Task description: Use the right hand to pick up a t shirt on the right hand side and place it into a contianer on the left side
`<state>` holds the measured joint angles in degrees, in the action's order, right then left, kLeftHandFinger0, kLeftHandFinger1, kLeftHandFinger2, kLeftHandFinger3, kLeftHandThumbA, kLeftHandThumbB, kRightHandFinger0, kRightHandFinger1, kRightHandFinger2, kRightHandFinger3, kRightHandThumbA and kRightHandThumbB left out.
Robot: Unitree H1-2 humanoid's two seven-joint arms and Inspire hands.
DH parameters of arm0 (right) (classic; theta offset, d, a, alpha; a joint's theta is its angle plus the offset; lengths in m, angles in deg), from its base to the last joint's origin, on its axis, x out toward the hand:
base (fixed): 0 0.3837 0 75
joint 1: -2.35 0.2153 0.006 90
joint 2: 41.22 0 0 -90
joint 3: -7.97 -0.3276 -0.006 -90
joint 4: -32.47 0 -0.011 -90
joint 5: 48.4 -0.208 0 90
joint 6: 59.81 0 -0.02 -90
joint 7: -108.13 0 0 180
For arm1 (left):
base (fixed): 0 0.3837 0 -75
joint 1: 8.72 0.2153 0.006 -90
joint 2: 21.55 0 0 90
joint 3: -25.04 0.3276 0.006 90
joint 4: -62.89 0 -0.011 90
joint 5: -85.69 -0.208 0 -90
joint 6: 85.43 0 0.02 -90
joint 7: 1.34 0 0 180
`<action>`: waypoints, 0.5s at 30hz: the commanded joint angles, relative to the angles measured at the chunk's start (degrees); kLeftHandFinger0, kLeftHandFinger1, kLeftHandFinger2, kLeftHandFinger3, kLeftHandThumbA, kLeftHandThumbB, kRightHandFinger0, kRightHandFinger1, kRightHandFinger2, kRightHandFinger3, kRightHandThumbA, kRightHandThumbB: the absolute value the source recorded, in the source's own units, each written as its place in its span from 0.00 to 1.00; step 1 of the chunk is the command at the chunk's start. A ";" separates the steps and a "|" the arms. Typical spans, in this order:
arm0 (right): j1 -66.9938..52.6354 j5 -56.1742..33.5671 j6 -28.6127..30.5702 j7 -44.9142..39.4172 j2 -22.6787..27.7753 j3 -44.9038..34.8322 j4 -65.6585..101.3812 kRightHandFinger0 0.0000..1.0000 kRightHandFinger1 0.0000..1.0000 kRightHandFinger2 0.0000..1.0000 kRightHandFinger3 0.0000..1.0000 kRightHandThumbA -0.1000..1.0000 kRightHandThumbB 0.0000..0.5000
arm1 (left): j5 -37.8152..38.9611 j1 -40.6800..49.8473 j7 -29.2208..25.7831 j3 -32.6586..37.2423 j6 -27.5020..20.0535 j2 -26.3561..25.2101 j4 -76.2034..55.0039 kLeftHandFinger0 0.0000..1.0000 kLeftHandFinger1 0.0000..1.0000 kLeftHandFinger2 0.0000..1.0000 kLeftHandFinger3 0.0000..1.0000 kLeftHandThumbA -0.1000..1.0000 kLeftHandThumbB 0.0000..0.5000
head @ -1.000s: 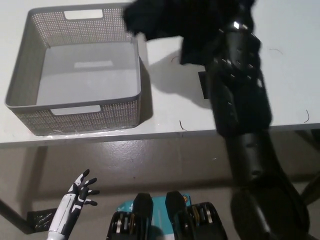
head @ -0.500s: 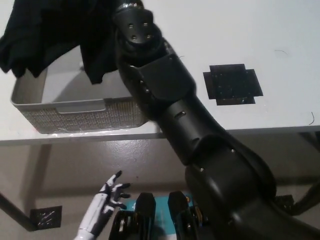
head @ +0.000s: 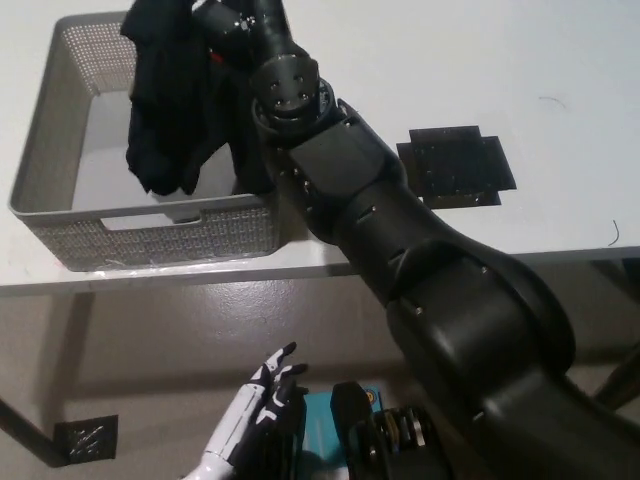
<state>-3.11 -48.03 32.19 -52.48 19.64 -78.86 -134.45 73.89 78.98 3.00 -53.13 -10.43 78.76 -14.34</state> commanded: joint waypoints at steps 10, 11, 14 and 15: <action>2.97 1.58 -4.35 -17.22 1.77 3.85 4.03 1.00 1.00 1.00 1.00 0.90 1.00 | 0.31 0.73 1.12 0.11 1.83 -0.74 -2.33 0.65 0.72 0.84 1.00 0.97 0.42; 2.18 1.85 -2.93 -17.95 2.19 4.14 4.86 1.00 1.00 1.00 1.00 0.89 1.00 | 0.15 0.93 0.94 0.00 1.88 -0.85 -2.36 0.65 0.72 0.84 1.00 0.97 0.43; 0.95 3.59 -1.82 -19.33 2.86 6.11 7.72 1.00 1.00 1.00 1.00 0.91 1.00 | 0.96 1.56 0.93 -0.71 1.50 -1.50 -2.84 0.65 0.72 0.84 1.00 0.97 0.44; -1.24 4.44 -3.07 -21.11 4.29 7.36 12.55 1.00 1.00 1.00 1.00 0.92 1.00 | 1.19 1.85 0.85 -0.90 0.75 -1.72 -2.76 0.65 0.72 0.85 1.00 0.97 0.40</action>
<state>-4.77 -46.29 28.29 -67.50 21.00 -73.94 -130.49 73.96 80.05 3.61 -53.10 -8.62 78.03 -15.39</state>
